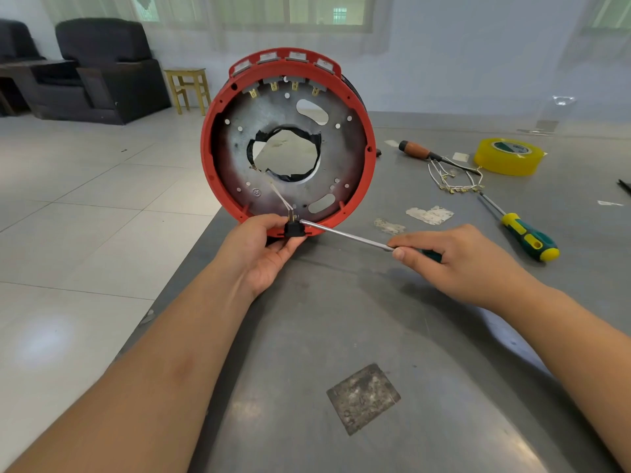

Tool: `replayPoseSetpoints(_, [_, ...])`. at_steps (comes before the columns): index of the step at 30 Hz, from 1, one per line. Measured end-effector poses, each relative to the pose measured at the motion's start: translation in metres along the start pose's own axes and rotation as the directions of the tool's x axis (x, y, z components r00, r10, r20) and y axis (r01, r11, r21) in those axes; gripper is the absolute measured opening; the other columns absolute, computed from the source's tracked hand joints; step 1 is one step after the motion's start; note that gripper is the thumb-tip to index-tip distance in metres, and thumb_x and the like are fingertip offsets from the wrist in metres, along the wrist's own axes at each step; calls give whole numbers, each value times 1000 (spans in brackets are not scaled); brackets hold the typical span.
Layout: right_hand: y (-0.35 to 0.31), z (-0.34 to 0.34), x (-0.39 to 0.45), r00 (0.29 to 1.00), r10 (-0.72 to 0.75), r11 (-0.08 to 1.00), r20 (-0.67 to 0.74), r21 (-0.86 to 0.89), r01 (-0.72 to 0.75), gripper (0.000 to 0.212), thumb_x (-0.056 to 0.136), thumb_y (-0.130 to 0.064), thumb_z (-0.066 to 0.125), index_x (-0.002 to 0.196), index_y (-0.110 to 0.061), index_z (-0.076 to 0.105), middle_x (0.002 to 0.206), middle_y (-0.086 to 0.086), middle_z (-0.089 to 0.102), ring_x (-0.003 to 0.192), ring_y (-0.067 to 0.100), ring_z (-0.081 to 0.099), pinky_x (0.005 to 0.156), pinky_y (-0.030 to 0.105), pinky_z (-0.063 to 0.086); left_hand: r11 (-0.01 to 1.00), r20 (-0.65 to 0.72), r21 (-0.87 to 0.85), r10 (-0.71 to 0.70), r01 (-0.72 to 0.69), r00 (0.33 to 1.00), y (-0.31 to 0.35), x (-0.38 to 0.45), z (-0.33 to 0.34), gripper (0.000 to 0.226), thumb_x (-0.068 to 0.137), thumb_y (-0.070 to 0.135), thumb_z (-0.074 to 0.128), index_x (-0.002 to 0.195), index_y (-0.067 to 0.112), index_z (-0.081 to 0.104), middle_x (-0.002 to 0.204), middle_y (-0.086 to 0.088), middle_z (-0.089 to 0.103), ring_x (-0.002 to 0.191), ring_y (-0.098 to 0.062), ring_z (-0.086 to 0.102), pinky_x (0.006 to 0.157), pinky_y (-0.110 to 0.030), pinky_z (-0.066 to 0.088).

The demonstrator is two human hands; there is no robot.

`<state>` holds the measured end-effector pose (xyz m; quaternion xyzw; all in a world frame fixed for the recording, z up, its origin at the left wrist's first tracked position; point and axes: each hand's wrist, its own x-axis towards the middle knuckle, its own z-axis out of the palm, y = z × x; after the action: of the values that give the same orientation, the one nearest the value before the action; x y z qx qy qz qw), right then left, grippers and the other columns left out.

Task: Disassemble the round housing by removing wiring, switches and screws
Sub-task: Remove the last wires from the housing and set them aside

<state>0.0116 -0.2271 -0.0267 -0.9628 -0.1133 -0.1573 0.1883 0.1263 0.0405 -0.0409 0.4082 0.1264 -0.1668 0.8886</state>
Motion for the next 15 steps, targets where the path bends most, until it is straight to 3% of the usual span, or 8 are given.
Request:
replayPoseSetpoints(4, [-2,3,-1,1000,18,999,2,49,-18,35,96,-50,51,118,-36,74,78,-44,57,72,-18,56,65,1,39,1000,2,-1,-5,5,1000,0,0,0,16,94,-10,59,108,-2,59,105,-22,69,105,-39,76,58,-34,63])
replayPoseSetpoints(8, [-2,3,0,998,44,995,42,92,-48,40,94,-56,48,119,-38,73,75,-52,55,78,-15,58,65,3,41,1000,-5,-1,6,-6,1000,0,0,0,18,94,-11,59,110,-3,61,110,-23,68,106,-39,75,58,-34,63])
replayPoseSetpoints(10, [-4,-1,1,997,53,996,60,66,-57,35,95,-53,50,119,-40,72,78,-47,58,78,-10,60,62,10,45,1000,-5,9,8,-8,1000,0,-1,0,20,94,-11,59,112,-3,61,115,-25,68,106,-39,75,58,-34,63])
replayPoseSetpoints(13, [-7,-11,2,995,64,998,77,-6,-63,31,98,-52,51,122,-43,70,82,-25,70,73,2,62,65,26,54,1000,1,13,8,-8,1000,0,-1,0,22,94,-11,58,115,-3,60,114,-24,67,104,-38,76,60,-34,63])
replayPoseSetpoints(15, [-8,-16,4,995,46,996,84,-78,-39,35,98,-55,48,125,-45,68,82,-16,72,70,0,59,59,24,49,1000,2,12,13,-13,1000,0,0,-1,23,94,-11,57,116,-2,59,110,-23,66,98,-35,77,61,-35,64])
